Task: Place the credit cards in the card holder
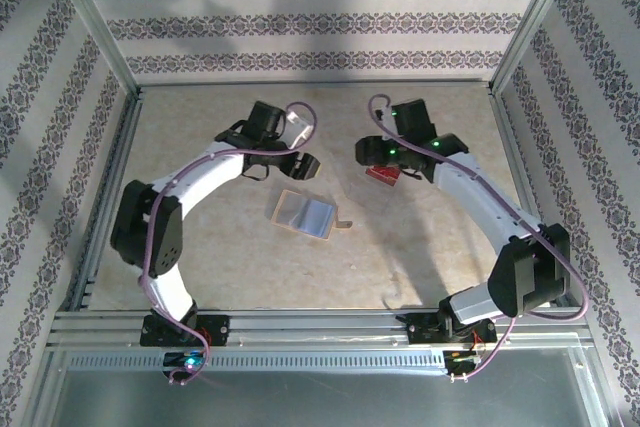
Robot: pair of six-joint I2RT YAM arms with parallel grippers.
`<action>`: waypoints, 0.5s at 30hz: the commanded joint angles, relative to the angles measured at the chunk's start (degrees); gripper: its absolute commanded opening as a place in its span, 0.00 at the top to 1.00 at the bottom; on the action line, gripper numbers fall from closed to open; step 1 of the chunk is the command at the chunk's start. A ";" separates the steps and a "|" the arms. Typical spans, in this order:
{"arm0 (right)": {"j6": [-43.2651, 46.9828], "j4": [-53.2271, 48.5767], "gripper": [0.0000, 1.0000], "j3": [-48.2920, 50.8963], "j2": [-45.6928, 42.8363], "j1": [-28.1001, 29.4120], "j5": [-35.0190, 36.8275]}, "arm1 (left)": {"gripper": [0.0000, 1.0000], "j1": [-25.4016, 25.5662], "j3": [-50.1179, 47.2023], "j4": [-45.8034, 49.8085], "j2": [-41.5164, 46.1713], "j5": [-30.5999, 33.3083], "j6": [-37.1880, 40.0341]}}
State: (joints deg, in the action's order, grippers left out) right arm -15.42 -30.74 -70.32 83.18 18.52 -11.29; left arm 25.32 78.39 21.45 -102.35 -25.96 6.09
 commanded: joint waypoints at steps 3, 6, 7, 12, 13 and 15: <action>10.04 -4.56 0.26 1.28 -1.02 -7.19 0.32 | 0.12 5.16 6.95 1.05 -6.21 2.57 2.62; 13.87 -4.70 0.02 0.65 -1.05 -8.91 -0.37 | 0.04 7.79 10.08 1.54 -10.01 2.41 3.34; 15.17 -4.84 0.02 0.28 -0.85 -9.18 -0.77 | 0.03 8.42 11.10 1.86 -11.33 2.49 3.54; 21.52 -8.15 0.02 -3.43 2.14 -10.09 -3.87 | 0.03 11.11 16.50 4.04 -18.32 4.22 4.98; 22.18 -7.67 0.02 -3.05 2.28 -10.09 -3.90 | 0.02 11.47 17.27 4.68 -19.23 4.57 5.38; 23.13 -6.61 0.02 -2.41 2.64 -10.09 -3.87 | 0.02 11.72 17.49 4.40 -20.41 4.69 5.13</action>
State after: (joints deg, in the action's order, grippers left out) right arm 3.14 -36.69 -72.05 84.79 9.08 -13.76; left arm 36.45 94.35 22.81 -121.16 -22.72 9.41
